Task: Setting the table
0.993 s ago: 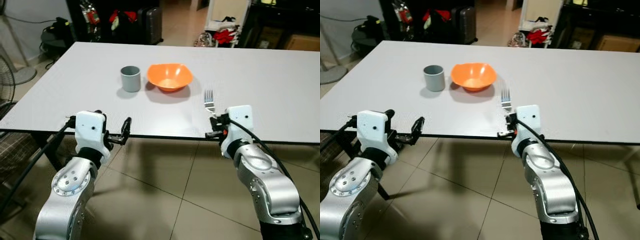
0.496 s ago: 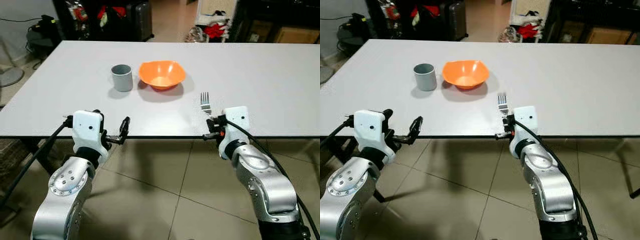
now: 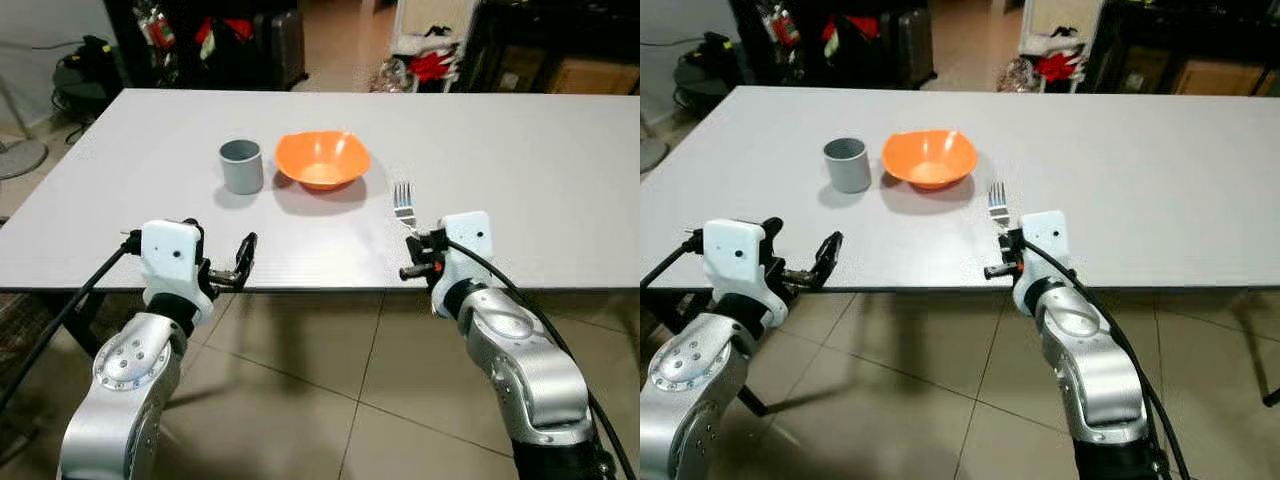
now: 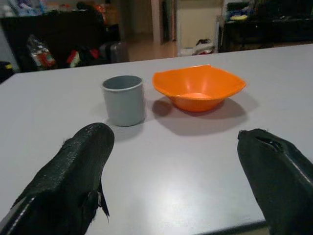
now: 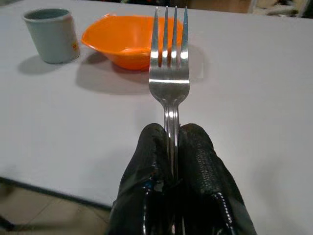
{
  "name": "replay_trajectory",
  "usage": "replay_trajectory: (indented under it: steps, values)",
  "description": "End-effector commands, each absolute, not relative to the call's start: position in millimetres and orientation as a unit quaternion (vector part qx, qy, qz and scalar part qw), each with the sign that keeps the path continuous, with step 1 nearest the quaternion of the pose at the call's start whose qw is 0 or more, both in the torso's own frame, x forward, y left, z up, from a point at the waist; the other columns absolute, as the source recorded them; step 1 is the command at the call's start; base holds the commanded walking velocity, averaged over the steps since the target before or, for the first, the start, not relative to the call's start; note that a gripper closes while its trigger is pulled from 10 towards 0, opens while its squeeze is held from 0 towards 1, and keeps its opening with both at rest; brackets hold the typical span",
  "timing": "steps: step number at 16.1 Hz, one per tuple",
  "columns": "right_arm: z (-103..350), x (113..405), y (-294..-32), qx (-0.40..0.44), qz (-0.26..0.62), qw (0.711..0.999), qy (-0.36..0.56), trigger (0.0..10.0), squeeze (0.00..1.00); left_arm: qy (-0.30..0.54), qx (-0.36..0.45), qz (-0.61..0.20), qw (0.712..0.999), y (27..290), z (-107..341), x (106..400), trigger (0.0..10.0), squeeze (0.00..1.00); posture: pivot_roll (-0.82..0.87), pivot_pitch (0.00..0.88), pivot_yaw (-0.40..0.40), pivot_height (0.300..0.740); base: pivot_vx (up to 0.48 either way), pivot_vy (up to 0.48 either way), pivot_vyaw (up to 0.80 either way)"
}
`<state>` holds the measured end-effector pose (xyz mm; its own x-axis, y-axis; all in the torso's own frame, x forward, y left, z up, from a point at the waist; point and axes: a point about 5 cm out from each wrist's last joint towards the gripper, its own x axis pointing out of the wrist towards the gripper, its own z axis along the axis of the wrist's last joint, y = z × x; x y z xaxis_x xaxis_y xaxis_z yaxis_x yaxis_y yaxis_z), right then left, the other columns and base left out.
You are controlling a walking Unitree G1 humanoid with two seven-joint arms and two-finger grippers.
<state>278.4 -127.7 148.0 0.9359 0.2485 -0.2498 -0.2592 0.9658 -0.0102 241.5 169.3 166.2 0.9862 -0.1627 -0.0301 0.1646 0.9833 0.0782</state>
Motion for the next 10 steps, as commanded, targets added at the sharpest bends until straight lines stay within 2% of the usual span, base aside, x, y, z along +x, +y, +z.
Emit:
replay_trajectory:
  steps: [1, 10]
  values:
    - [151.3, 279.7, -128.7, -0.023, 0.131, 0.984, 0.117, 10.0, 0.0, 0.009, 0.041, -0.088, 0.995, 166.8, 168.4, 242.6, 10.0, 0.0, -0.05, 0.0, 0.01, 0.74, 0.337, 0.0, -0.8]
    - [142.7, 283.5, -127.7, -0.041, 0.127, 0.98, 0.149, 10.0, 0.0, 0.012, 0.043, -0.089, 0.995, 167.6, 167.9, 239.7, 10.0, 0.0, -0.03, 0.0, 0.005, 0.74, 0.329, 0.0, 0.0]
